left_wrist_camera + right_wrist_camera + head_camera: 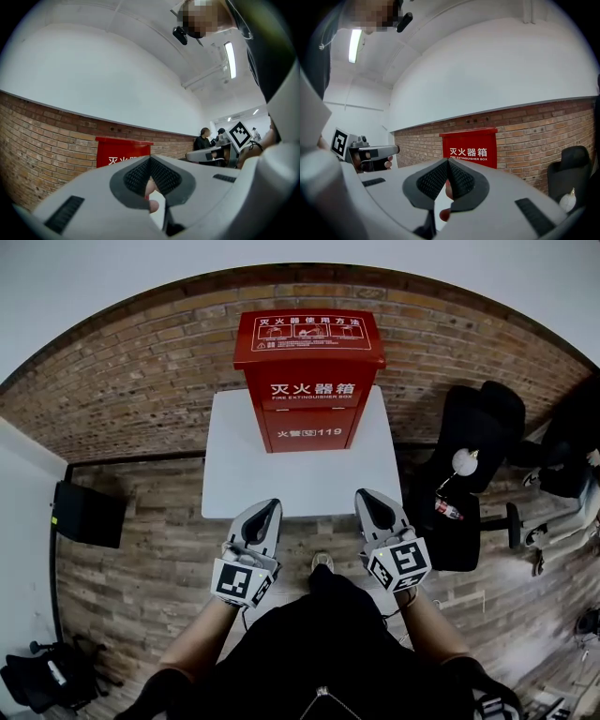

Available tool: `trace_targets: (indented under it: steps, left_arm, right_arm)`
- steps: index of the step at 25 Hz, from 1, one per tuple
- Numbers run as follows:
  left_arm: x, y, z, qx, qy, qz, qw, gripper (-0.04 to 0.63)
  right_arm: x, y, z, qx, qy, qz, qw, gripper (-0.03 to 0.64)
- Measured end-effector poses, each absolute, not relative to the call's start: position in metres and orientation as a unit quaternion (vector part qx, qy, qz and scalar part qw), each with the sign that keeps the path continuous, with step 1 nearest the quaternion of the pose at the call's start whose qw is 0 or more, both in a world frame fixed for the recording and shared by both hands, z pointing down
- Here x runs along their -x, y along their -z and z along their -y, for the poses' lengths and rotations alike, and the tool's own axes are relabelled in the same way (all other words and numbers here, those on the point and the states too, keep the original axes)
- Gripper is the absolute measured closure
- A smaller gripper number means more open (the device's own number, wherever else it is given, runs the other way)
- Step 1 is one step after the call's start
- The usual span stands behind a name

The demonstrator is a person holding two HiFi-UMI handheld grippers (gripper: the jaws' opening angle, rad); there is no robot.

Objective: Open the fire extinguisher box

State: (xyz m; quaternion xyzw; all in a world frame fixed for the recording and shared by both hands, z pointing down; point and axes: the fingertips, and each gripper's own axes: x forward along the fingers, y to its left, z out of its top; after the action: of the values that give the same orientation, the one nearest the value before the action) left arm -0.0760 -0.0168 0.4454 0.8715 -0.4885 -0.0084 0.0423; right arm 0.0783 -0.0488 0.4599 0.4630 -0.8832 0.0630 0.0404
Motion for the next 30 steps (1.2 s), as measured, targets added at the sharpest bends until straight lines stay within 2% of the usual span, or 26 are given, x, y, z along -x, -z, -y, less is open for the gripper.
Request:
trace_targets:
  steps: [14, 24, 27, 30]
  left_arm:
    - [0.053, -0.438, 0.143, -0.844, 0.017, 0.536, 0.015, 0.551]
    - [0.068, -0.448, 0.169, -0.847, 0.002, 0.530, 0.031, 0.551]
    - [0.069, -0.445, 0.176, -0.854, -0.005, 0.519, 0.037, 0.551]
    - [0.071, -0.447, 0.183, -0.858, -0.012, 0.512, 0.042, 0.551]
  right_arm:
    - [-0.115, -0.461, 0.195, -0.431, -0.055, 0.900, 0.049, 0.597]
    - [-0.107, -0.462, 0.222, -0.451, -0.056, 0.889, 0.061, 0.598]
    - [-0.109, -0.456, 0.228, -0.469, -0.021, 0.879, 0.079, 0.597]
    - [-0.112, -0.444, 0.247, -0.499, 0.072, 0.853, 0.133, 0.597]
